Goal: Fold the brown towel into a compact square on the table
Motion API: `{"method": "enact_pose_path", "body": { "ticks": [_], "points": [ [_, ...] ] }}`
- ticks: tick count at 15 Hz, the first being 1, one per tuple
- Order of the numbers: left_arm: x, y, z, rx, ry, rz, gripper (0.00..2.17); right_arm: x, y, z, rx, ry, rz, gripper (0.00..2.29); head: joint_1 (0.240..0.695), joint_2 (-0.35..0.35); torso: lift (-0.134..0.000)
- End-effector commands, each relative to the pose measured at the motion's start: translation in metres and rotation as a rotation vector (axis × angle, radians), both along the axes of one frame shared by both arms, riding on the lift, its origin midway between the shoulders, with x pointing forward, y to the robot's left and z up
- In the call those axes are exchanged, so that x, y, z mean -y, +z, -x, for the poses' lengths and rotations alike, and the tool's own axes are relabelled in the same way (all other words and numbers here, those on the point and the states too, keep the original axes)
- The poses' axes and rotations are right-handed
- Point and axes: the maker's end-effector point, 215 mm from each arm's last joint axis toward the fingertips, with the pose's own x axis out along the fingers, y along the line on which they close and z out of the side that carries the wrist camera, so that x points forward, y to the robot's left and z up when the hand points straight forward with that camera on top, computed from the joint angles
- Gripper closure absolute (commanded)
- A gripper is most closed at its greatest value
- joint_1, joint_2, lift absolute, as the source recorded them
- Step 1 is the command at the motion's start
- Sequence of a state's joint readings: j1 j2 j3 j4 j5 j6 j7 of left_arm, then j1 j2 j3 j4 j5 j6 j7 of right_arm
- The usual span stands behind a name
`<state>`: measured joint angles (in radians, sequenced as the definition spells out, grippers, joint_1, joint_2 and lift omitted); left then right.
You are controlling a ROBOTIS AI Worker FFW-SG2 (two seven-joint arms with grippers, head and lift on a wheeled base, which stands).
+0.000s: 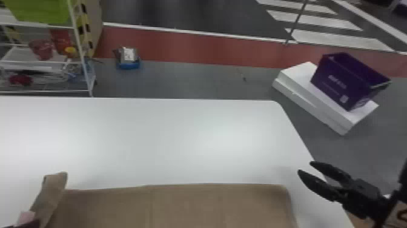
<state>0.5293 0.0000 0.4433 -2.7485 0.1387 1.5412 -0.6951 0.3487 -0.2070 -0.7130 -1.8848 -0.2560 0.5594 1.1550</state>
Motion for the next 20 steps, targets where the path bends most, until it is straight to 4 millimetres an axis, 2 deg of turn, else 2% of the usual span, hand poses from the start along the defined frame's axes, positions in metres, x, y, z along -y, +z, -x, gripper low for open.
{"method": "enact_pose_path", "body": {
  "ticks": [1, 4, 6, 7, 9, 12, 14, 17, 19, 20],
  "points": [
    [0.029, 0.013, -0.024, 0.039, -0.039, -0.001, 1.70, 0.005, 0.000, 0.000, 0.014, -0.001, 0.008, 0.18, 0.695, -0.283, -0.124],
    [0.064, 0.014, -0.037, 0.058, -0.083, -0.046, 1.70, 0.007, -0.001, 0.000, 0.030, 0.003, 0.012, 0.18, 0.695, -0.326, -0.124],
    [0.084, 0.027, -0.041, 0.094, -0.117, -0.050, 1.70, 0.007, -0.002, -0.002, 0.025, 0.006, 0.008, 0.18, 0.695, -0.350, -0.124],
    [0.096, 0.035, -0.039, 0.113, -0.139, -0.044, 1.70, 0.007, -0.002, -0.004, 0.028, 0.006, 0.007, 0.18, 0.695, -0.350, -0.124],
    [0.115, 0.031, -0.029, 0.099, -0.174, -0.034, 1.70, 0.004, -0.002, -0.007, 0.025, 0.012, 0.006, 0.18, 0.695, -0.350, -0.124],
    [0.143, 0.033, -0.016, 0.096, -0.225, -0.015, 1.70, -0.006, -0.008, -0.014, 0.009, 0.027, 0.008, 0.18, 0.695, -0.350, -0.124],
    [0.164, 0.042, -0.011, 0.116, -0.263, -0.002, 1.70, -0.013, -0.016, -0.018, -0.003, 0.036, 0.006, 0.18, 0.695, -0.350, -0.124],
    [0.184, 0.055, -0.018, 0.160, -0.287, -0.015, 1.70, -0.030, -0.023, -0.021, -0.012, 0.067, -0.002, 0.21, 0.695, -0.350, -0.124],
    [0.195, 0.063, -0.023, 0.186, -0.305, -0.022, 1.70, -0.041, -0.018, -0.022, 0.015, 0.086, -0.018, 0.21, 0.695, -0.350, -0.124],
    [0.197, 0.066, -0.025, 0.195, -0.303, -0.032, 1.70, -0.048, -0.009, -0.022, 0.052, 0.102, -0.030, 0.21, 0.695, -0.350, -0.124]
  ]
}}
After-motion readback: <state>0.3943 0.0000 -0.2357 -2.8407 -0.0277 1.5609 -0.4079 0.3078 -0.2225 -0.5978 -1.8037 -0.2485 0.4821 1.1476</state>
